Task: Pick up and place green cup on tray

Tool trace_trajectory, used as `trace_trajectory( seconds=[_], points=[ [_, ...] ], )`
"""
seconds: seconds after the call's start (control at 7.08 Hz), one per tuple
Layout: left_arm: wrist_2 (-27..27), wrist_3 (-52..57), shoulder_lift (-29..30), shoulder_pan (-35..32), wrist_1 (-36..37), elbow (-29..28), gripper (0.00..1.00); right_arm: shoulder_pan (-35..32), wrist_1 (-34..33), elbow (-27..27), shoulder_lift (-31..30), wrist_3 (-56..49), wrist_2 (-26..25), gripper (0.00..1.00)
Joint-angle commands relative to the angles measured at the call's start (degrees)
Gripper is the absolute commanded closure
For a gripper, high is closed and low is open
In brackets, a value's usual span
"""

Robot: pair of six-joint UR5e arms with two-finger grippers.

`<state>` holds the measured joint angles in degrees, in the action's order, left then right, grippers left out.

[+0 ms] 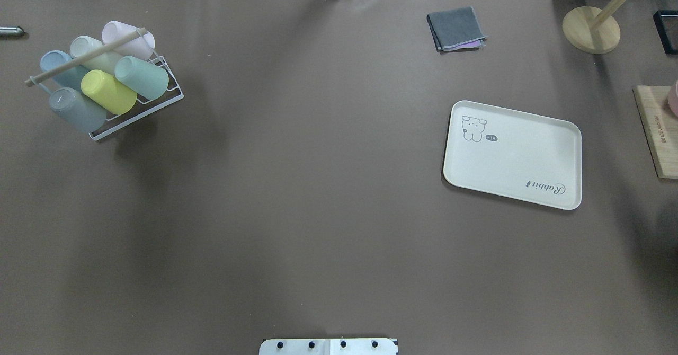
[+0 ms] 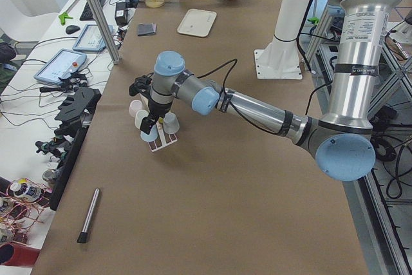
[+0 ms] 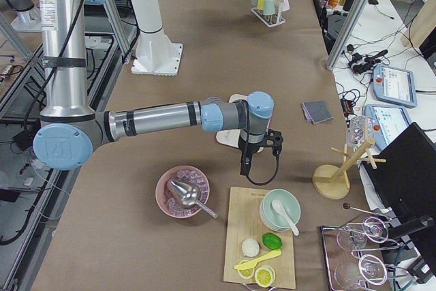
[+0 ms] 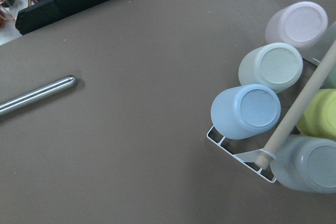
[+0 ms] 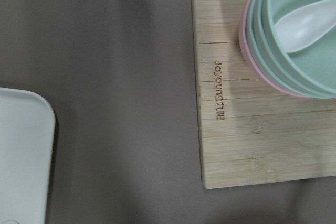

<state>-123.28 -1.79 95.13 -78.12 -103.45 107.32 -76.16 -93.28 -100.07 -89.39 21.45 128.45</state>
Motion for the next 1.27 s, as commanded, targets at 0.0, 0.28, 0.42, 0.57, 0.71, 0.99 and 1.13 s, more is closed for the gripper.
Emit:
trace_trajectory(
  seconds=[0.0, 0.28, 0.42, 0.57, 0.71, 0.99, 1.13],
  points=[
    [9.9, 6.2, 1.9, 6.3, 0.4, 7.2, 0.01, 5.4, 7.3, 1.0, 2.0, 13.8, 1.2, 0.00],
    [20.5, 11.9, 7.8, 13.7, 1.7, 8.2, 0.01, 14.1, 19.7, 9.4, 6.6, 26.4, 0.8, 0.00],
    [24.7, 21.8, 10.2, 16.7, 4.3, 7.6, 0.01, 14.6, 20.2, 10.8, 7.4, 26.7, 1.0, 0.00],
    [31.9, 27.7, 12.9, 19.8, 8.9, 7.7, 0.01, 15.6, 20.3, 11.2, 7.4, 26.7, 1.0, 0.00],
    [39.4, 32.0, 14.3, 23.2, 12.1, 7.6, 0.01, 15.6, 20.6, 12.4, 7.3, 26.7, 1.4, 0.01],
    [58.0, 48.3, 15.0, 29.2, 11.7, 5.7, 0.01, 16.1, 30.5, 20.2, 7.2, 27.6, 4.0, 0.04],
    [60.8, 54.0, 14.6, 31.9, 9.8, 4.5, 0.01, 16.2, 32.5, 21.5, 7.3, 29.7, 5.0, 0.05]
  ],
)
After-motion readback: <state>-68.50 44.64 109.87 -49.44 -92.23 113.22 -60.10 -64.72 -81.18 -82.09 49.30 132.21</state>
